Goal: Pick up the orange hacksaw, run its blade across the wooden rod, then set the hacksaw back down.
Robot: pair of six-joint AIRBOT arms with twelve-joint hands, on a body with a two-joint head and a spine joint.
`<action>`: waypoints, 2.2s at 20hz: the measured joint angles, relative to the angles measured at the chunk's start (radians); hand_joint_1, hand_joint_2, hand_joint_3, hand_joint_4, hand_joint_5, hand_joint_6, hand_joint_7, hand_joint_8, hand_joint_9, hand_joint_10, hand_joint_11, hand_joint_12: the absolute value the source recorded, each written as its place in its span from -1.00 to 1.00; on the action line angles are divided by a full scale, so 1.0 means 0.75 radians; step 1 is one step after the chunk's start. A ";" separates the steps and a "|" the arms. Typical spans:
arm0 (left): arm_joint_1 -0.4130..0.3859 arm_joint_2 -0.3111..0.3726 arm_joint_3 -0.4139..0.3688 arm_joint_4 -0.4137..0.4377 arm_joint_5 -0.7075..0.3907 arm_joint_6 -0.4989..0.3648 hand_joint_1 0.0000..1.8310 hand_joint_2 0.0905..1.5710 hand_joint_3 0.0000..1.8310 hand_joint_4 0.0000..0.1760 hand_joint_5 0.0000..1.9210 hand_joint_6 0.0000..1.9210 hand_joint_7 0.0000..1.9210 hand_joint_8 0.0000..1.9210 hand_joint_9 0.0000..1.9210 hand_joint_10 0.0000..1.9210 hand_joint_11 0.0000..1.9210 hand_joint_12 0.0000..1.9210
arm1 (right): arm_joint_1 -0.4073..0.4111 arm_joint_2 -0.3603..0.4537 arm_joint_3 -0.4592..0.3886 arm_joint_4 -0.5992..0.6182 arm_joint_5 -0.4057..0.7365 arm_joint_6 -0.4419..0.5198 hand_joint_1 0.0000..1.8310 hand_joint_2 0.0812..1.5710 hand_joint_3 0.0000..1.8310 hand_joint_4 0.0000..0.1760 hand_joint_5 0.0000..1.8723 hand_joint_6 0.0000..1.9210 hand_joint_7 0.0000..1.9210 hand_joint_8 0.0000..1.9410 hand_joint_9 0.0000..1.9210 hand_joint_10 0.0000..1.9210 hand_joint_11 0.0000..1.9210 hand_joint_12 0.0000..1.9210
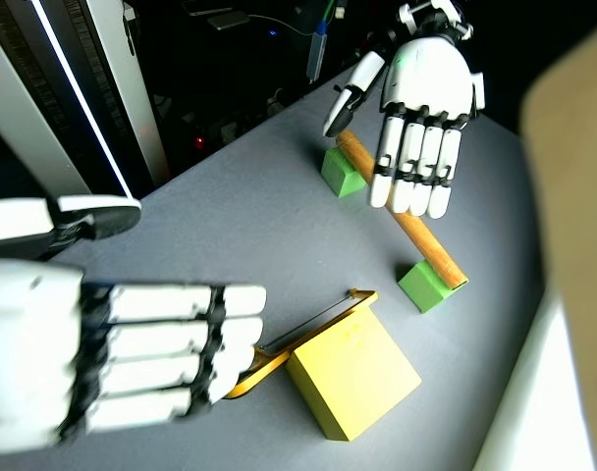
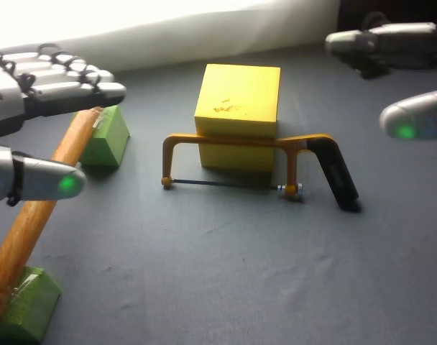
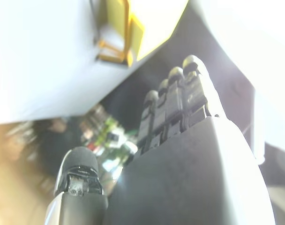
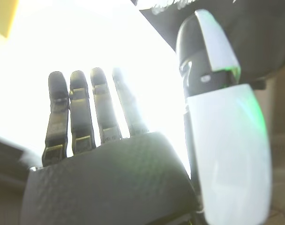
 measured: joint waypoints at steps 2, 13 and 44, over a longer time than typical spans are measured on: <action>-0.002 0.055 -0.048 0.033 0.067 -0.010 -0.97 0.59 -1.00 -1.00 -0.94 -0.99 -0.93 -0.99 -0.92 -0.99 -0.95 -0.97 | -0.057 0.010 0.001 0.113 0.000 0.000 -0.01 0.43 -1.00 -1.00 -0.82 -0.99 -0.81 -0.99 -0.80 -0.99 -1.00 -0.31; 0.037 0.296 -0.180 0.309 -0.052 -0.189 -0.98 0.61 -1.00 -1.00 -0.95 -1.00 -0.95 -1.00 -0.94 -1.00 -0.99 -0.93 | -0.324 -0.003 -0.001 0.708 0.024 -0.184 0.05 0.48 -1.00 -1.00 -0.81 -1.00 -0.79 -0.99 -0.78 -1.00 -1.00 -0.19; 0.248 0.390 -0.333 0.778 -0.008 -0.373 -0.89 0.60 -1.00 -1.00 -0.85 -1.00 -0.86 -1.00 -0.84 -1.00 -1.00 -0.62 | -0.587 -0.243 0.132 1.256 0.180 -0.376 0.02 0.55 -1.00 -1.00 -0.79 -1.00 -0.76 -1.00 -0.75 -1.00 -1.00 -0.12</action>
